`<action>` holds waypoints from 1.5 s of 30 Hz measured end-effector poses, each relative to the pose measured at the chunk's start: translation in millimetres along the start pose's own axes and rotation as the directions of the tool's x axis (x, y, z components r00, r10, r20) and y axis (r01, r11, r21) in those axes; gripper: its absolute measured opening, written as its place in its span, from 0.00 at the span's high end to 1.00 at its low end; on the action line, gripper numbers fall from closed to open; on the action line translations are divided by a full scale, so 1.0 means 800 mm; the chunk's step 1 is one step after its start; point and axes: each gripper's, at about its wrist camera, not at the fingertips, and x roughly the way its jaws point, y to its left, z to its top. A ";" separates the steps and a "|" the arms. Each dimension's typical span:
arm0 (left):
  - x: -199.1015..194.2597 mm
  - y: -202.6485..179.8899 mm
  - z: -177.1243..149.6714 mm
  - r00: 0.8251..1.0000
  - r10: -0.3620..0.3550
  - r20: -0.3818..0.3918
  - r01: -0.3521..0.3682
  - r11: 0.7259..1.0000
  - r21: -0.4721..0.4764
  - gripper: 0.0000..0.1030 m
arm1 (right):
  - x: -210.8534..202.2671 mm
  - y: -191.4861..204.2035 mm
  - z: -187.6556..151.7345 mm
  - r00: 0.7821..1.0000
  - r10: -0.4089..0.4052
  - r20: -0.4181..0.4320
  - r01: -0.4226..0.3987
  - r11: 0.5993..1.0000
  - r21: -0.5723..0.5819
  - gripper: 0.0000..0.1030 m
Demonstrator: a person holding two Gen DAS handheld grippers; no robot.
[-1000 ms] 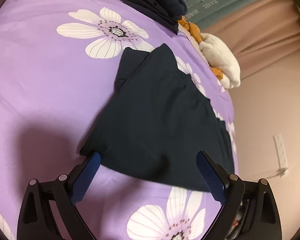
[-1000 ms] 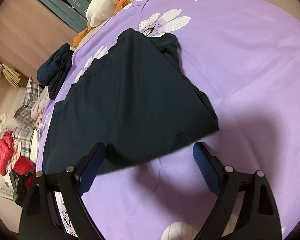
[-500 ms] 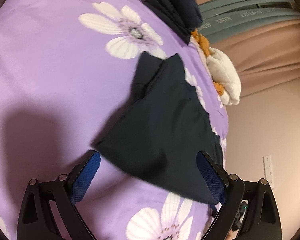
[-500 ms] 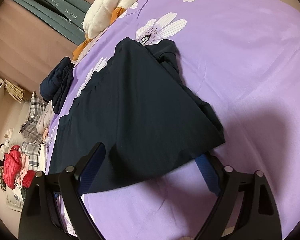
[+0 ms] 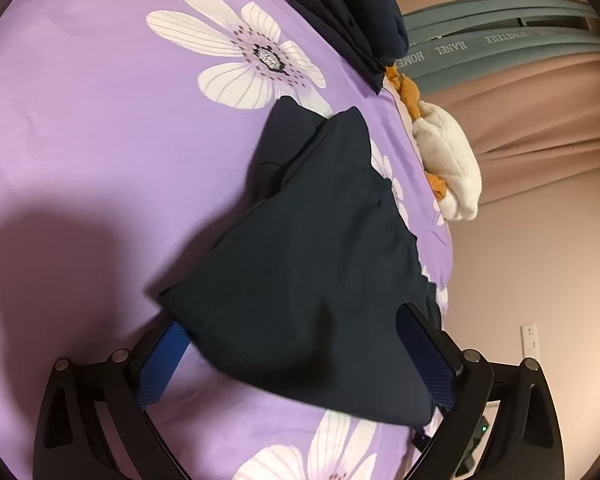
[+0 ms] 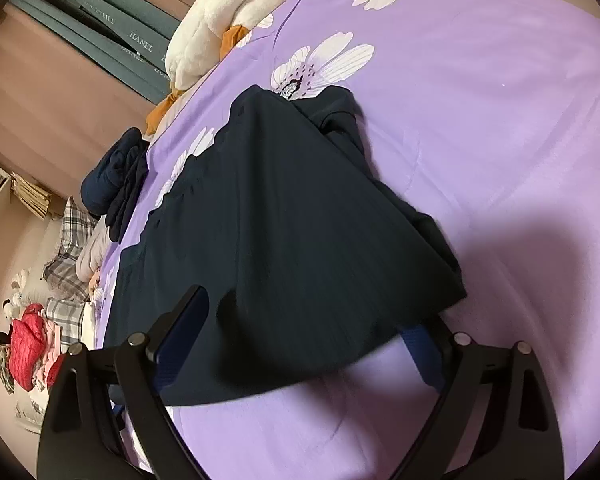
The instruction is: Fold large clothes
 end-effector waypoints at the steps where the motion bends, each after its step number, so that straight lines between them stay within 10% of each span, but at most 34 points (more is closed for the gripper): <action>1: 0.002 0.000 0.001 1.000 -0.001 0.001 0.001 1.000 0.001 0.05 | 0.002 0.000 0.002 1.000 0.004 0.002 -0.004 1.000 0.003 0.10; 8: 0.013 -0.007 0.007 1.000 0.012 0.018 -0.013 1.000 0.023 0.05 | 0.014 0.007 0.010 0.999 0.005 0.032 -0.005 1.000 0.005 0.11; 16: 0.009 0.000 0.005 0.995 0.103 0.017 -0.103 0.994 0.030 0.56 | 0.012 -0.003 0.014 0.999 -0.026 0.039 0.026 1.000 0.016 0.49; 21: 0.008 -0.006 0.000 0.993 0.121 0.006 -0.121 0.990 0.067 0.71 | 0.015 0.008 0.020 0.999 -0.039 0.033 0.039 0.999 -0.013 0.70; 45: -0.001 -0.045 -0.028 0.965 0.257 0.059 -0.263 0.941 0.213 0.72 | 0.014 0.014 0.041 0.998 -0.058 0.033 0.059 0.996 -0.061 0.82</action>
